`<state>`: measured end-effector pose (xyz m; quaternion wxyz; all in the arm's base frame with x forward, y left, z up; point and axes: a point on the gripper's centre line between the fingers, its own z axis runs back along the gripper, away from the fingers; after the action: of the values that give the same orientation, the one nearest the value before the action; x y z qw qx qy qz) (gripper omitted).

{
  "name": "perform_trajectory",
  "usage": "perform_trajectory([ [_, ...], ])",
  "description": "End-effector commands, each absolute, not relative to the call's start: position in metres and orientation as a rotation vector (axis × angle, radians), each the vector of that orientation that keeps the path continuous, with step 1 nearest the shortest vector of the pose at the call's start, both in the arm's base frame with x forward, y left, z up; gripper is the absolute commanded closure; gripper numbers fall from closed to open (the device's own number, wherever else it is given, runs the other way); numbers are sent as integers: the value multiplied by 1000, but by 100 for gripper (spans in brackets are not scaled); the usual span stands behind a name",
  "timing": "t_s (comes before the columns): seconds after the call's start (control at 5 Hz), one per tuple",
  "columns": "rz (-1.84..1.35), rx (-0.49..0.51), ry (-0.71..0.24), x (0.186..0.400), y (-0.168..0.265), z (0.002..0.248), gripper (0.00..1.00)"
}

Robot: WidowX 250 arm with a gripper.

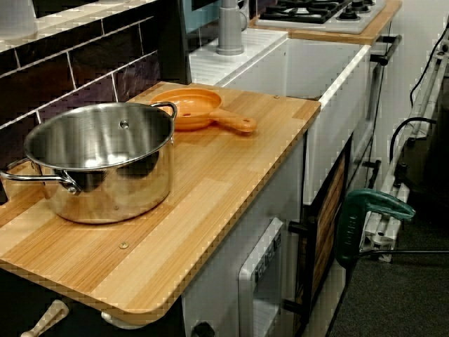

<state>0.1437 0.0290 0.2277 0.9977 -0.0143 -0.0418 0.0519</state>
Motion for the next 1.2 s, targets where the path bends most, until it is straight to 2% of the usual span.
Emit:
perform_trajectory([
  [0.0,-49,94,-128,191,19,192,0],
  [0.2,-107,45,-176,223,17,177,0],
  [0.4,-120,40,-188,242,17,169,0],
  [0.8,-179,-31,-214,272,8,161,0],
  [1.0,-111,8,-137,273,10,172,0],
])
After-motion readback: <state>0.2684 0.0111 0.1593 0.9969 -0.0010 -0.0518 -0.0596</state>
